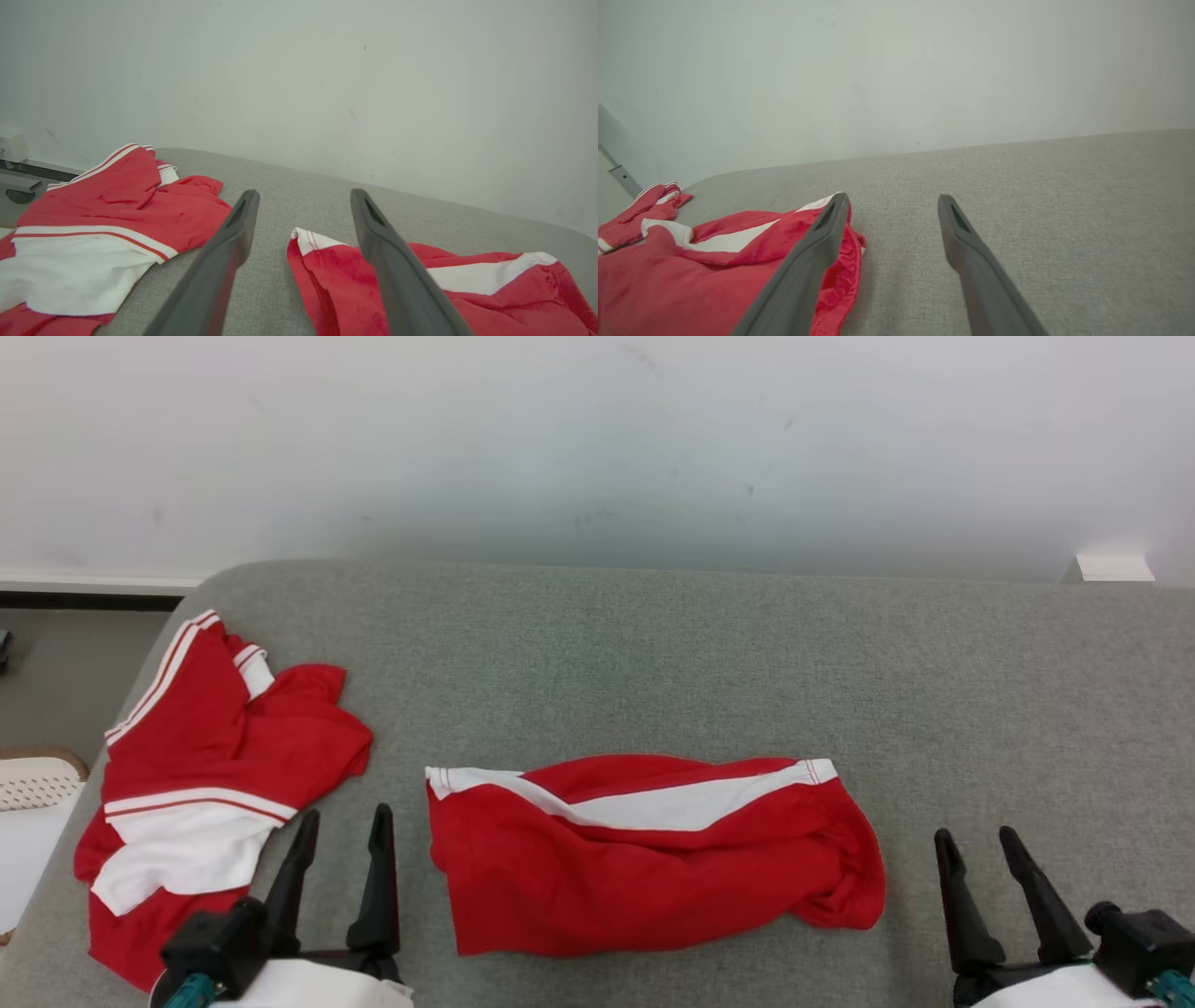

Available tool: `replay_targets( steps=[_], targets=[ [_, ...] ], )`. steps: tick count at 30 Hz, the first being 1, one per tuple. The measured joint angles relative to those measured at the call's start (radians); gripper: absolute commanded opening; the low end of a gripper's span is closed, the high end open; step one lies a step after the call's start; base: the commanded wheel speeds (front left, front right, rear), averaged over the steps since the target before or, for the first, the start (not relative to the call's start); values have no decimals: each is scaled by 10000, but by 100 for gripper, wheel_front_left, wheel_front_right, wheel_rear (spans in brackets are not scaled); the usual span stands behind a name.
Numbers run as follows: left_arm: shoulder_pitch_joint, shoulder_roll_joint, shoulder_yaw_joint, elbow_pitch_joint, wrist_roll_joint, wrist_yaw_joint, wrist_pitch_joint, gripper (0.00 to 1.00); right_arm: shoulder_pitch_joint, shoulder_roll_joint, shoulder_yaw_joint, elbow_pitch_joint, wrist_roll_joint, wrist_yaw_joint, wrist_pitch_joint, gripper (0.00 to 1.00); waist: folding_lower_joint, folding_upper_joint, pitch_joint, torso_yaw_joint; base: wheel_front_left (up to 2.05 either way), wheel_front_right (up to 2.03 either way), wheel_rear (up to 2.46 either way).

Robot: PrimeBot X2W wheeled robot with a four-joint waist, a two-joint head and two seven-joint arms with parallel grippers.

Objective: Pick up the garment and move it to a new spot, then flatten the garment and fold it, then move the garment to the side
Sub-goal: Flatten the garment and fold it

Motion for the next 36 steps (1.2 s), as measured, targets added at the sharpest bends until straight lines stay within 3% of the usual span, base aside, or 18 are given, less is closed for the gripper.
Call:
replay_targets(
  steps=[11, 19, 24, 25, 26, 27, 36],
  targets=[
    [-217, -838, 610, 424, 633, -1051, 0, 100, -2231, 92, 867, 2347, 771, 0, 3085, 100, 0, 0, 100, 461, 0, 0, 0],
    [-274, -1080, 884, 667, 763, -1356, 0, 100, -2973, 489, 441, 4197, 817, 2, 4916, 100, 0, 0, 85, 1152, 0, 0, 0],
    [-274, -1147, 995, 715, 825, -1453, 0, 100, -3229, 581, 186, 4717, 918, 2, 5682, 100, 0, 0, 111, 1472, 0, 0, 0],
    [-274, -1152, 1005, 715, 838, -1478, 0, 100, -3255, 581, 190, 4738, 918, 0, 5751, 76, 0, 0, 120, 1513, 0, 0, 0],
    [-274, -1160, 1016, 715, 838, -1484, 0, 100, -3263, 585, 176, 4730, 922, -2, 5743, 29, -1, 0, 134, 1542, 0, 0, 0],
    [-274, -1166, 1034, 715, 838, -1496, 0, 100, -3265, 589, 165, 4715, 940, -13, 5678, 0, 0, 0, 152, 1559, 0, 0, 0],
    [-265, -1189, 1185, 826, 840, -1572, 0, 100, -3305, 803, 182, 4514, 1653, -13, 5327, 0, 0, -1, 84, 1337, 0, 0, 0]
  ],
)
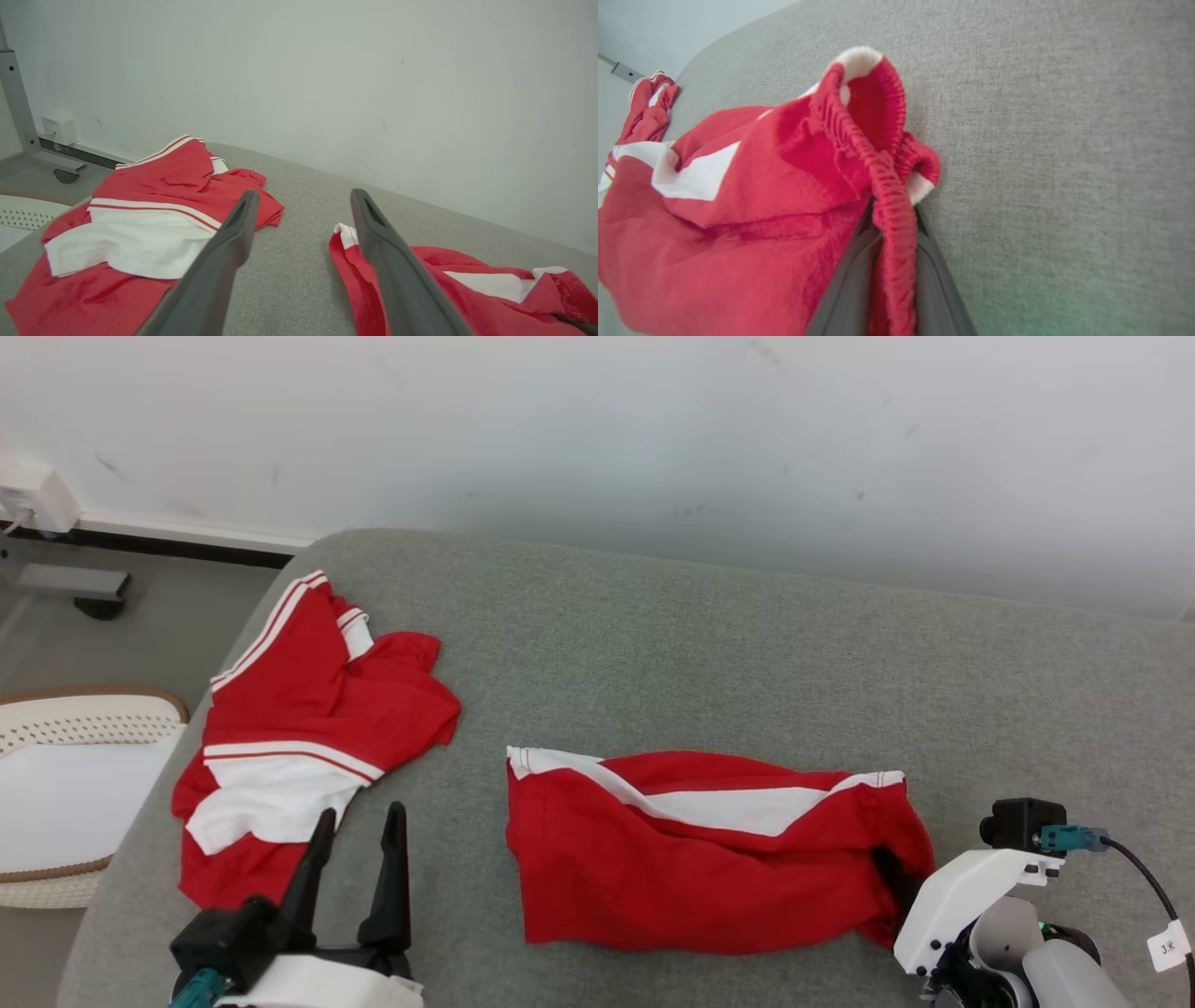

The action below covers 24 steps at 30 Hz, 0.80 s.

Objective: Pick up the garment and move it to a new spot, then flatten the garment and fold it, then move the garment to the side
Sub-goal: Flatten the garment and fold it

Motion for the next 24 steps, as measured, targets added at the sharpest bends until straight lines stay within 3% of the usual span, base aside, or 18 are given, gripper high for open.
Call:
replay_targets(
  steps=[4, 8, 15, 24],
  targets=[
    [0, -2, 17, 12, 0, -13, 0, 100, 0, -234, -86, -518, 397, 2, 274, 0, 0, 0, -54, -223, 0, 0, 0],
    [9, -4, -6, 33, -2, -36, 0, 100, -10, -1277, -364, -1218, 535, 4, 792, 0, 0, 1, -38, -487, 0, 0, 0],
    [-5, -4, -182, 102, -98, -40, 0, 100, -154, -2466, -930, -2328, 1212, 2, 2872, 0, 0, 1, 4, -801, 0, 0, 0],
    [-8, -6, -443, 368, -184, -42, 0, 100, -220, -1868, -1348, -3937, 3235, 0, 5758, 0, 0, 0, -153, -593, 0, 0, 0]
  ],
)
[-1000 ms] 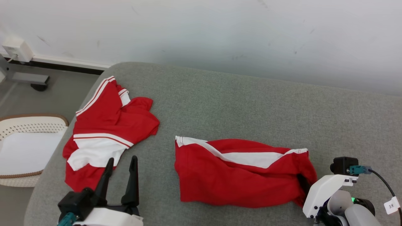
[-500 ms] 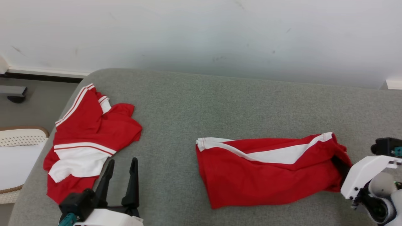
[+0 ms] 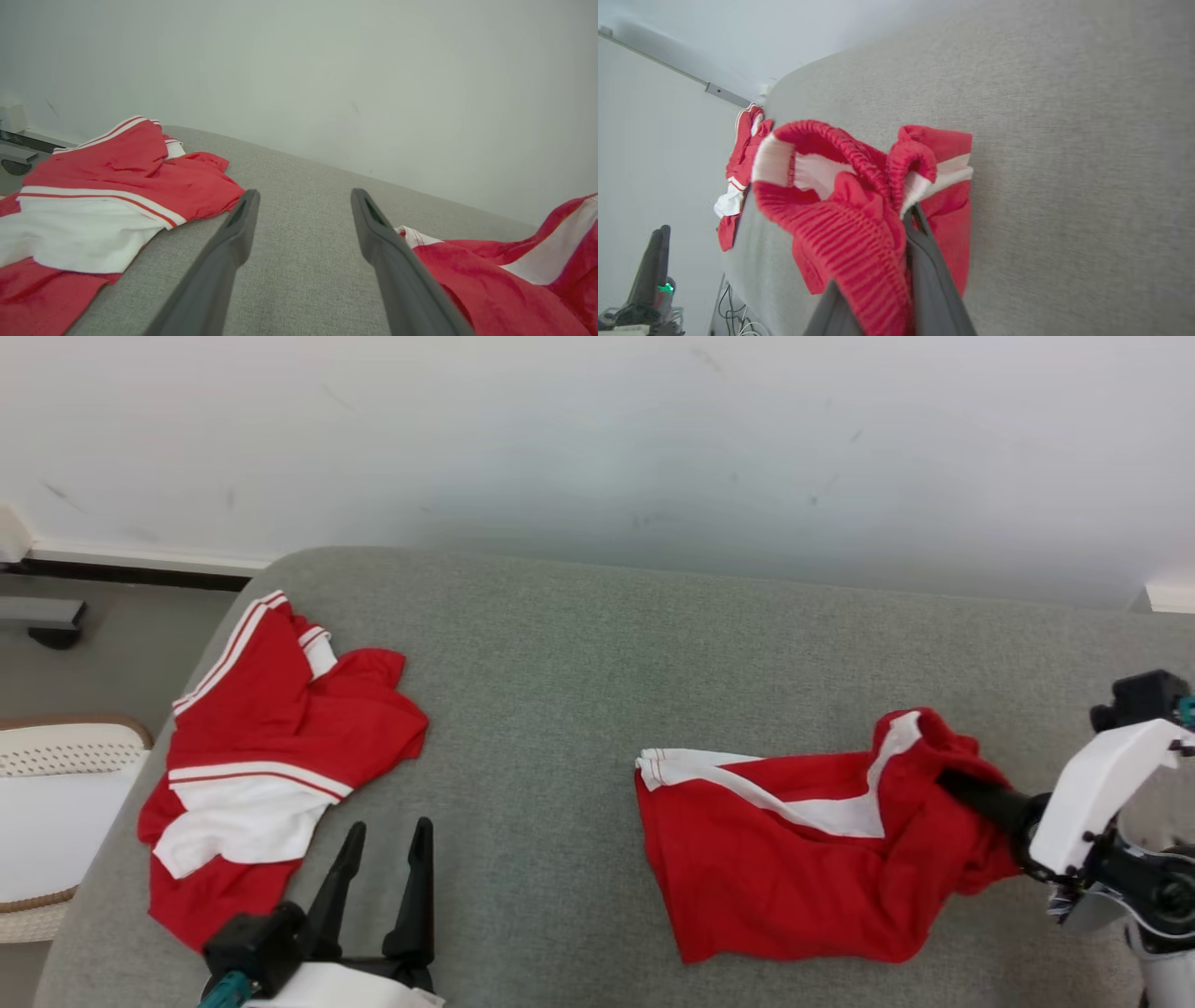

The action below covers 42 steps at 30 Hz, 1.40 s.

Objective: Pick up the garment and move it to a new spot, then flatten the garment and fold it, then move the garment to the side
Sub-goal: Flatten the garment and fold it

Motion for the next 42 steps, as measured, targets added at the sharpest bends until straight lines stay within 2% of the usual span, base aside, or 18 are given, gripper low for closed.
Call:
replay_targets(
  steps=[5, 10, 17, 22, 23, 24, 25, 29, 33, 37, 42],
  targets=[
    [1, 0, -113, 109, -100, 4, 0, 100, 2, 995, 115, -297, 272, 0, 788, 0, 0, 0, -94, 345, 0, 0, 0],
    [-1, 0, -173, 171, -174, 71, 0, 100, -12, 1607, 403, -86, -267, 0, 731, 0, 0, 0, -147, 808, 0, 0, 0],
    [3, 2, -178, 265, -238, 92, 0, 100, -221, 1877, 1060, 1032, -974, 0, 169, 0, 0, 0, -165, 1332, 0, 0, 0],
    [-1, 0, -211, 291, -268, 128, 0, 100, -565, 1900, 1902, 1891, -729, 0, -531, 0, 0, -1, -140, 1381, 0, 0, 0],
    [-5, 0, -219, 295, -272, 136, 0, 100, -641, 1908, 2059, 2086, -690, 0, -734, 27, 0, -1, -131, 1372, 0, 0, 0],
    [-8, 2, -215, 299, -278, 136, 0, 100, -728, 1912, 2176, 2255, -665, 0, -984, 61, 0, 0, -125, 1355, 0, 0, 0],
    [-13, 0, -213, 303, -280, 136, 0, 100, -834, 1908, 2303, 2418, -631, 0, -1223, 100, 0, 0, -120, 1332, 0, 0, 0],
    [-18, 0, -180, 326, -284, 142, 0, 100, -1243, 1908, 2625, 2888, -205, 0, -2094, 100, 0, 0, -138, 1211, 0, 0, 0],
    [3, -2, -125, 343, -282, 161, 0, 100, -1431, 1906, 2869, 2917, 518, 0, -2276, 100, 0, 0, -239, 1051, 0, 0, 0],
    [81, -2, -12, 330, -274, 176, 0, 100, -1470, 1912, 2792, 2253, 1264, 0, -2251, 100, 0, 0, -351, 834, 0, 0, 0],
    [103, 0, 86, 284, -234, 165, 0, 100, -1300, 1618, 2374, 861, 1269, 0, -2357, 100, 0, 0, -404, 552, 0, 0, 0]
  ],
)
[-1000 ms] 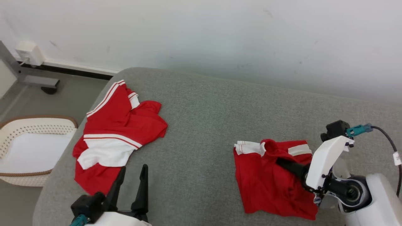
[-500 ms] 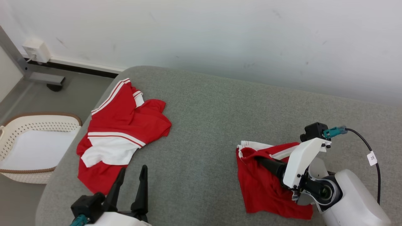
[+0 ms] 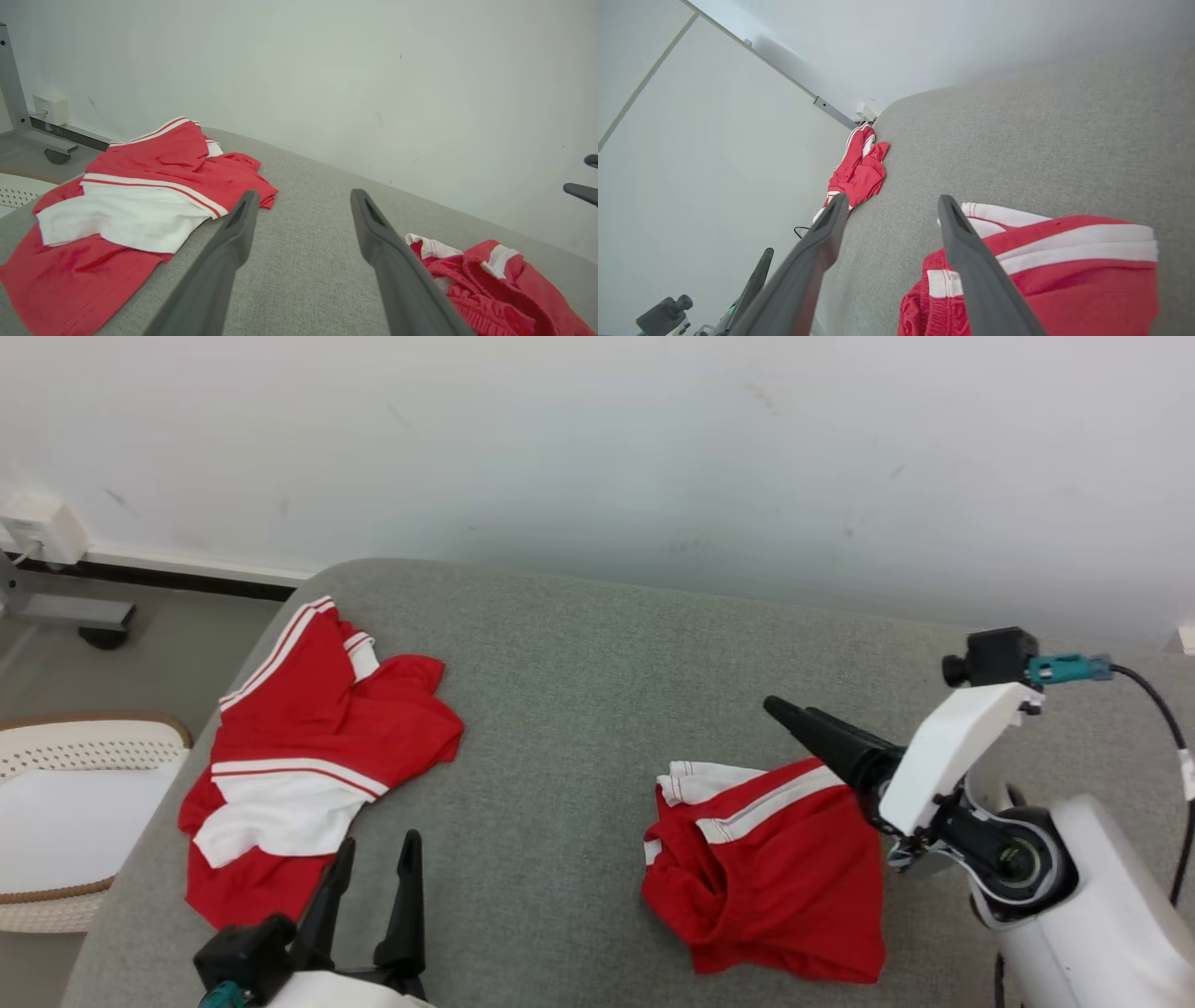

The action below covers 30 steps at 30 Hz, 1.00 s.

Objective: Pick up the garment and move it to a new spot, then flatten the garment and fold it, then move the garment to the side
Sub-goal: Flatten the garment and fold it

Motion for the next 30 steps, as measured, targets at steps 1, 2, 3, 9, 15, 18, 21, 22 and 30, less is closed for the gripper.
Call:
replay_targets(
  steps=[1, 2, 3, 9, 15, 18, 21, 22, 30],
  targets=[
    [2, -2, 17, -15, 2, -2, 0, 100, 117, -123, -109, -272, 0, 0, 8, 100, -1, 0, 2, -50, 0, 0, 0],
    [6, -2, 35, -31, 4, -2, 0, 100, 254, -261, -217, -562, -13, 0, 15, 100, 0, 0, 8, -100, 0, 0, 0],
    [7, -2, 52, -42, 8, -4, 0, 100, 386, -399, -368, -857, -59, 0, 6, 100, 0, 0, 16, -146, 0, 0, 0],
    [-6, -2, 245, -201, 77, -33, 0, 100, 1234, -1400, -1032, -2966, -1016, 0, -988, 100, 0, 0, 85, -328, 0, 0, 0],
    [-35, -4, 535, -502, 247, -48, 0, 100, 2477, -1860, -1473, -4226, -2336, 0, -3037, 100, 0, 1, 114, -476, 0, 0, 0],
    [-35, 0, 646, -614, 347, -79, 0, 100, 3055, -1854, -1682, -4485, -2997, 0, -4228, 100, 0, 1, 128, -603, 0, 0, 0],
    [-35, 0, 738, -671, 441, -98, 0, 100, 3512, -1779, -1762, -4516, -3668, 0, -5361, 100, 0, 0, 148, -751, 0, 0, 0],
    [-36, 0, 765, -688, 495, -121, 0, 100, 3646, -1751, -1726, -4477, -3914, 2, -5693, 100, 0, 1, 157, -805, 0, 0, 0],
    [-39, 0, 754, -765, 694, -169, 0, 100, 4676, -1440, -1304, -3597, -5225, 2, -7889, 100, 0, 1, 230, -1129, 0, 0, 0]
  ],
)
